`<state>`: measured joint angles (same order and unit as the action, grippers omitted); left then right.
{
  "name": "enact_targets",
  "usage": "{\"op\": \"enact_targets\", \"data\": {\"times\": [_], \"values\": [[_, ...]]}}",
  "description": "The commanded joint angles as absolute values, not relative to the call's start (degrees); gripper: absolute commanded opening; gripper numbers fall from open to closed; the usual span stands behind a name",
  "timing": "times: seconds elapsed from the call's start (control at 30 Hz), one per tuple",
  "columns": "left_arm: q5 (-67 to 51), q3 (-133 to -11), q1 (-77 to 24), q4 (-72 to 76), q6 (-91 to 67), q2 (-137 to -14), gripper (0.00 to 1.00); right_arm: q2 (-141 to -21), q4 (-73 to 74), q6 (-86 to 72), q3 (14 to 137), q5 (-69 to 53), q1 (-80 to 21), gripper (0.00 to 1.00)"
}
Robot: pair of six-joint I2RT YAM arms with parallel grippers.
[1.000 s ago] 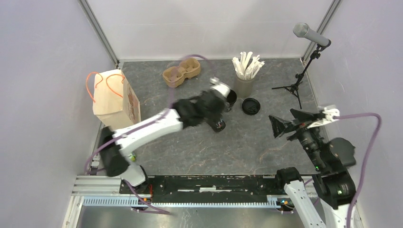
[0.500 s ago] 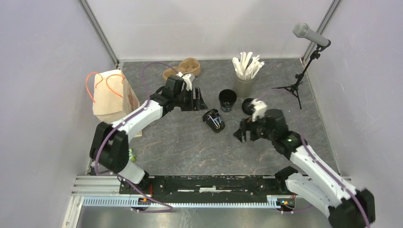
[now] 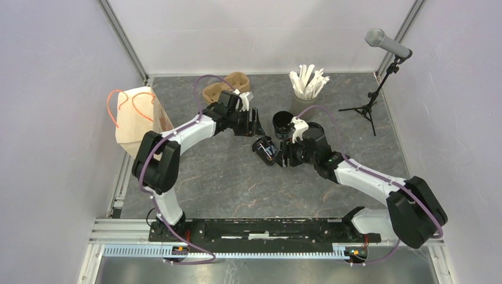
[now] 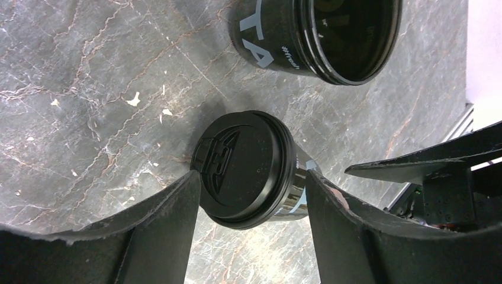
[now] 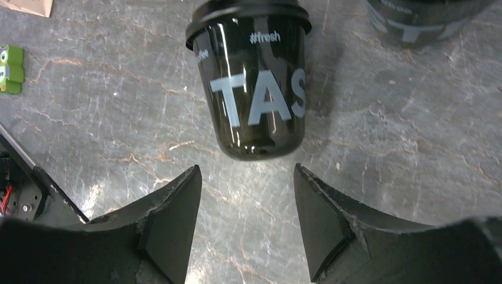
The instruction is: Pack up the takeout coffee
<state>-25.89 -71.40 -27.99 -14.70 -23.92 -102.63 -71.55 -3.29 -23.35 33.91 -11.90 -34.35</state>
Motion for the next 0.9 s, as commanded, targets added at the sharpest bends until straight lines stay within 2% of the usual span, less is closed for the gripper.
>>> {"op": "enact_targets", "data": {"times": [0.0,0.17,0.37,0.63,0.87], "values": [[-26.9,-74.0,-27.9,-15.7,-19.0,-104.0,0.72,-74.6,-11.3,-25.4,37.9,-11.9,-34.9,0.64],[-27.9,-75.6,-27.9,-17.1,-17.0,-105.7,0.74,-78.1,-14.0,-25.3,38.8,-11.0,-34.8,0.59],[-33.4,-75.9,-27.9,-17.1,-17.7,-107.2,0.7,-82.5,-14.8,-24.8,38.9,-10.7,-34.9,0.56],[-38.8,-74.4,-29.2,-15.8,-20.5,-105.2,0.58,-79.3,-14.3,-22.7,33.4,-7.0,-34.8,0.54],[-40.9,-71.7,-30.8,-13.6,-22.6,-101.8,0.55,-75.6,-14.5,-21.4,28.1,-5.6,-34.8,0.54]]}}
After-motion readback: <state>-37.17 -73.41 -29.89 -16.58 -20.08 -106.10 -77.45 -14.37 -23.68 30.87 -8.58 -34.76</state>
